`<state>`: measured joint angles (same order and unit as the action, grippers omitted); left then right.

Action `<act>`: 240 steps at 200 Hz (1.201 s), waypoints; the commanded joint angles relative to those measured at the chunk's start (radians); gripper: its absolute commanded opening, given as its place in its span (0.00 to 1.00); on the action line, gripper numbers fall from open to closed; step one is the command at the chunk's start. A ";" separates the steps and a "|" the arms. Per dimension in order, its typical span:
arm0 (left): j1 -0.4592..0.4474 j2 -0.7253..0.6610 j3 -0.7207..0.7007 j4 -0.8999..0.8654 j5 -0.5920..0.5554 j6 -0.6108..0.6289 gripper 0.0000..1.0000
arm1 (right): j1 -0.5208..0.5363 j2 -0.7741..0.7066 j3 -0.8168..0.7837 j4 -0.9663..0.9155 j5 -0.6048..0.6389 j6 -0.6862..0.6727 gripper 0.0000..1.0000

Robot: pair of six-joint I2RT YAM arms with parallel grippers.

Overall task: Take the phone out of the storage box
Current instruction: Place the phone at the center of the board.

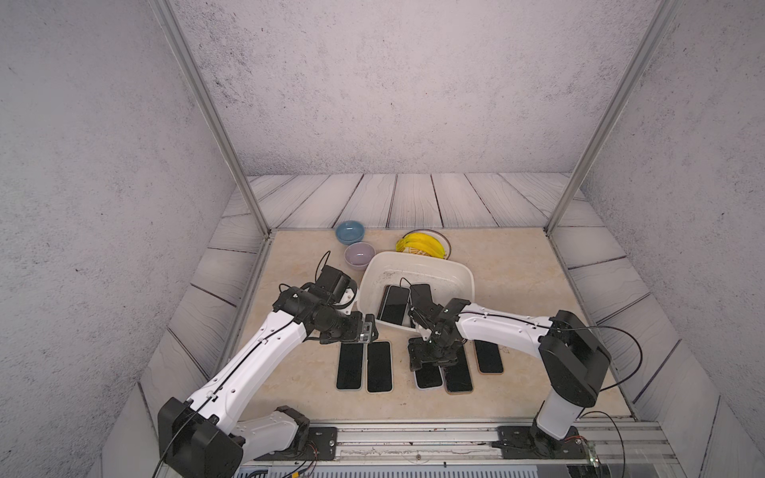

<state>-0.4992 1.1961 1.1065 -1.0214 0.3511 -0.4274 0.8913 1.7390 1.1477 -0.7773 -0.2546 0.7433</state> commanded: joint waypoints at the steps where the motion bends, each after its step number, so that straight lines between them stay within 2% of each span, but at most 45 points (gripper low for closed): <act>1: -0.007 -0.016 -0.013 -0.022 -0.009 0.000 0.98 | 0.000 0.004 -0.026 -0.014 0.046 0.051 0.75; 59: -0.012 -0.010 -0.009 -0.022 -0.017 0.003 0.99 | 0.008 0.035 -0.043 -0.033 0.054 0.036 0.79; 105: -0.013 -0.002 0.006 -0.030 -0.035 0.009 0.98 | 0.029 -0.010 -0.079 -0.076 0.229 0.000 0.79; 148: -0.016 0.025 0.027 -0.034 -0.047 0.014 0.99 | 0.087 -0.085 -0.117 -0.038 0.324 0.001 0.79; 240: -0.033 0.045 0.022 -0.035 -0.053 0.020 0.98 | 0.146 -0.054 -0.117 0.024 0.290 0.010 0.79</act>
<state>-0.5251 1.2434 1.1194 -1.0409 0.3096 -0.4225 1.0195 1.6611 1.0233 -0.7403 0.0422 0.7502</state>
